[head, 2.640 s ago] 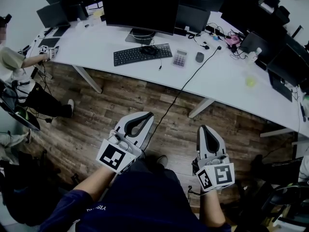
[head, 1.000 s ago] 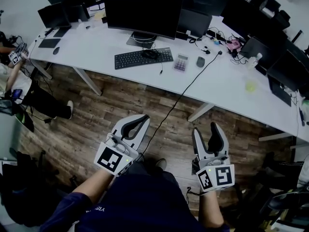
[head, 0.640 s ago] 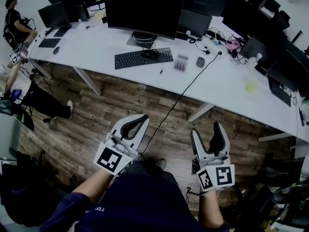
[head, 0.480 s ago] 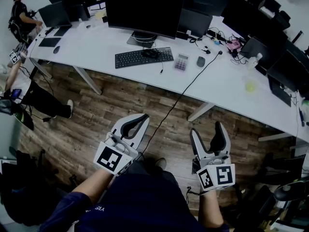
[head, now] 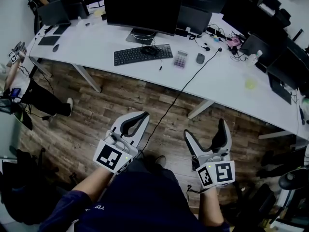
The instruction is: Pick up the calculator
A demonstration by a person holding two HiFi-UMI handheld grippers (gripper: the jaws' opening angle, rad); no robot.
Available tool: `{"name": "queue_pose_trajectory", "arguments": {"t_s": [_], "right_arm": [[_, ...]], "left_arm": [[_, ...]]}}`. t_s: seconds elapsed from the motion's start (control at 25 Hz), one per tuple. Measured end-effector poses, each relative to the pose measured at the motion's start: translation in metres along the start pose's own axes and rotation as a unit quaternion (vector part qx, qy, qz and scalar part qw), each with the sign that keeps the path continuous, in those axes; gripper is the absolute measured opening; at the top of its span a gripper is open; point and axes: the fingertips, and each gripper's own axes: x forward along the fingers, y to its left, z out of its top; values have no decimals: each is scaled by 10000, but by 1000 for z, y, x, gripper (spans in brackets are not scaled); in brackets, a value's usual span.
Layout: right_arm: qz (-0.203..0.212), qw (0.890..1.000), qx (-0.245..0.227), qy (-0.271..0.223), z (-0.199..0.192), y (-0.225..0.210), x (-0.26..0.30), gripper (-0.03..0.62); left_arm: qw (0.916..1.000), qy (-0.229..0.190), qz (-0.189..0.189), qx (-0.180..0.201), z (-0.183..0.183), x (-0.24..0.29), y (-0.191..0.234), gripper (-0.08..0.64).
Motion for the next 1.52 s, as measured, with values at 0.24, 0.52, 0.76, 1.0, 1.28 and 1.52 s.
{"name": "queue_pose_trajectory", "arguments": {"t_s": [0.24, 0.52, 0.76, 1.0, 1.28, 1.52], "right_arm": [[-5, 10000, -21, 8, -1, -4, -2, 574], [-151, 9998, 75, -86, 0, -19, -8, 577], [-115, 9999, 24, -84, 0, -29, -14, 577], [18, 10000, 19, -94, -1, -37, -19, 577], [166, 9998, 48, -99, -1, -42, -19, 577], [212, 9997, 32, -76, -1, -51, -13, 577]], "left_arm": [[10000, -3, 10, 3, 0, 1, -4, 32], [9999, 18, 100, -4, -2, 2, -7, 32], [9997, -8, 254, -7, -2, 6, -13, 32], [9993, -16, 371, 40, -1, 8, -25, 33], [9988, 14, 492, 70, -1, 9, -32, 32], [9985, 49, 532, 82, -3, 17, -31, 32]]}}
